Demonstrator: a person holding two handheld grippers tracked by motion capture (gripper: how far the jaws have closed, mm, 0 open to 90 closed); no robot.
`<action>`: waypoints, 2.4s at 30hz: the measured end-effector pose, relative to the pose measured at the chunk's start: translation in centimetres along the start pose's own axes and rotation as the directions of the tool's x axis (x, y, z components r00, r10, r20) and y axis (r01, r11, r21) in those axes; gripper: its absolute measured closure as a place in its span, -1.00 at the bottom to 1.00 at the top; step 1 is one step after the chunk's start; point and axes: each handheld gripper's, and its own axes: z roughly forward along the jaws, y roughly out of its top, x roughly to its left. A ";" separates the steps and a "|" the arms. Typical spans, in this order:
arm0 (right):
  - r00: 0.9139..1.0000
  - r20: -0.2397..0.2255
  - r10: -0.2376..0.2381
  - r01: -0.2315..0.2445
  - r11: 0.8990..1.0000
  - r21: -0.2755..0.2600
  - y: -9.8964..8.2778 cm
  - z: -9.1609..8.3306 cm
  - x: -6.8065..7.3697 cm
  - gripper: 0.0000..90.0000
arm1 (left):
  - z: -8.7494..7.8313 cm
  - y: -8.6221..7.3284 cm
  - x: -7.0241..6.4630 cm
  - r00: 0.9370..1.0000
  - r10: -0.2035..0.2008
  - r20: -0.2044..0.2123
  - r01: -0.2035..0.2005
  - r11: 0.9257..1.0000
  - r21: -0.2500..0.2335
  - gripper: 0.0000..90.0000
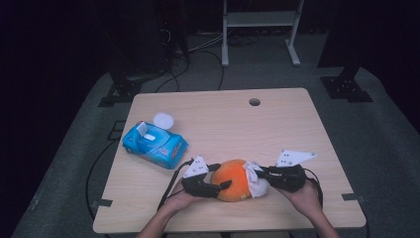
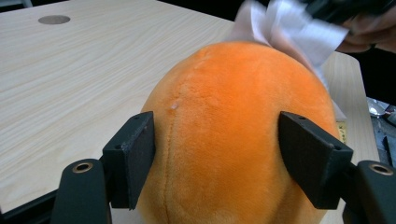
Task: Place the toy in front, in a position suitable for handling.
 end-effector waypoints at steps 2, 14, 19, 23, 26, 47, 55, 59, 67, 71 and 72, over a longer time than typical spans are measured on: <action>1.000 -0.015 -0.016 0.016 1.000 -0.025 0.6 0.1 0.6 0.82 | 0.1 0.0 -0.2 1.000 0.012 -0.007 -0.012 1.000 0.002 -0.37; 1.000 0.014 -0.024 0.024 0.999 -0.027 0.7 0.2 0.5 0.82 | 0.6 0.3 -2.0 0.998 0.051 0.037 -0.051 0.999 0.000 -0.38; 0.999 -0.039 -0.037 0.038 0.999 0.034 0.1 1.6 0.9 0.82 | 0.3 0.7 -2.2 0.995 0.078 0.068 -0.077 0.997 -0.023 -0.55; 0.996 -0.086 -0.035 0.041 0.997 0.064 -0.5 1.3 0.7 0.83 | 0.3 0.9 -2.1 0.996 0.075 0.048 -0.074 0.997 -0.017 -0.73; 0.994 -0.101 -0.037 0.045 0.996 0.072 -0.7 1.0 0.7 0.83 | 0.7 0.5 -1.8 0.997 0.044 0.058 -0.044 0.999 -0.009 -0.77; 0.999 0.033 0.000 -0.002 0.999 0.050 -0.7 0.4 -0.4 0.84 | 0.4 0.1 -1.5 0.989 0.136 -0.051 -0.136 0.991 0.014 -0.13; 1.000 0.010 0.007 -0.007 0.999 0.047 -1.0 0.5 -0.1 0.84 | 0.2 -0.2 -1.1 0.994 0.105 -0.040 -0.104 0.994 0.022 -0.15; 0.999 0.004 0.050 -0.050 0.994 0.094 -1.6 0.8 -1.1 0.84 | 0.3 -0.1 -1.3 0.995 0.096 -0.032 -0.095 0.995 0.019 -0.15; 0.999 0.002 -0.032 0.032 0.999 -0.014 0.8 0.5 0.7 0.84 | 0.8 0.3 -2.6 0.986 0.162 -0.029 -0.161 0.987 0.022 -0.17; 0.999 -0.014 -0.029 0.029 0.999 0.033 0.1 1.1 0.3 0.84 | 0.7 0.0 -2.5 0.989 0.149 -0.016 -0.149 0.989 0.008 -0.18; 1.000 -0.011 -0.019 0.019 0.999 0.044 -0.1 1.0 0.0 0.84 | 0.8 0.0 -2.5 0.989 0.148 -0.017 -0.148 0.989 0.009 -0.18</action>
